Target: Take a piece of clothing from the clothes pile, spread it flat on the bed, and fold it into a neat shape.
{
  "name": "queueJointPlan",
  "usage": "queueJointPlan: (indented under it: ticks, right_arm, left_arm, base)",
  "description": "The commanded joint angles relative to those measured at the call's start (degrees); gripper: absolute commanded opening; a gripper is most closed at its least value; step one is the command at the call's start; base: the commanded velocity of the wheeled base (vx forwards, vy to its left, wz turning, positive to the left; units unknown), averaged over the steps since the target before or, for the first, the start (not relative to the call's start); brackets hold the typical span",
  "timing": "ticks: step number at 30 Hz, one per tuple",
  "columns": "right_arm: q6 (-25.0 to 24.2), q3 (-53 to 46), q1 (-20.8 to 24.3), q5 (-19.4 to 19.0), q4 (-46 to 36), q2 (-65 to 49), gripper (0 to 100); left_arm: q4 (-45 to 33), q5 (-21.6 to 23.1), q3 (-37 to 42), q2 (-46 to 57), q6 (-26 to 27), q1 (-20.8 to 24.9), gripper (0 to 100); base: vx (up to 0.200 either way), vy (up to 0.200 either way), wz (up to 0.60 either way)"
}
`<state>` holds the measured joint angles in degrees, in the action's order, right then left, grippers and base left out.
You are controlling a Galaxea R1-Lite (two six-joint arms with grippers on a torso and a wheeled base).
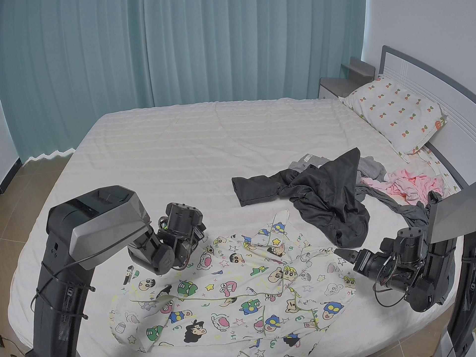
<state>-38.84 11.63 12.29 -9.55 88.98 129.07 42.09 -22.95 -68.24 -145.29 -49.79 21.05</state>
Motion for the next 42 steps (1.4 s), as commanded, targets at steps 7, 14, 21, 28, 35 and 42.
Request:
queueJointPlan:
  ticks: [7,14,21,28,35,42]
  right_arm:
    - [-0.01,-0.03,0.1,-0.03,0.67,-0.05,100]
    - [-0.01,-0.03,0.1,-0.03,0.67,-0.05,100]
    - [-0.01,-0.82,0.1,-0.12,0.67,-0.05,100]
    - [-0.01,-0.82,0.28,-0.12,0.67,0.13,100]
    - [-0.01,-0.91,0.28,-0.12,0.67,0.21,100]
    - [-0.01,-0.91,0.28,-0.12,0.67,0.3,100]
  left_arm:
    - [6.51,-0.07,-6.11,-1.58,7.95,-12.44,100]
    - [5.1,1.69,-5.32,0.0,8.39,-15.69,100]
    - [0.01,18.74,-0.49,3.87,10.41,-17.19,100]
    - [-4.56,25.06,2.06,3.61,23.07,-18.77,100]
    - [-5.71,29.46,4.08,3.87,24.3,-18.33,100]
    - [-5.97,32.89,6.46,5.1,24.3,-18.24,100]
  base:
    - [0.0,0.0,0.0]
    - [0.0,0.0,0.0]
    - [0.0,0.0,0.0]
    - [0.0,0.0,0.0]
    - [0.0,0.0,0.0]
    - [0.0,0.0,0.0]
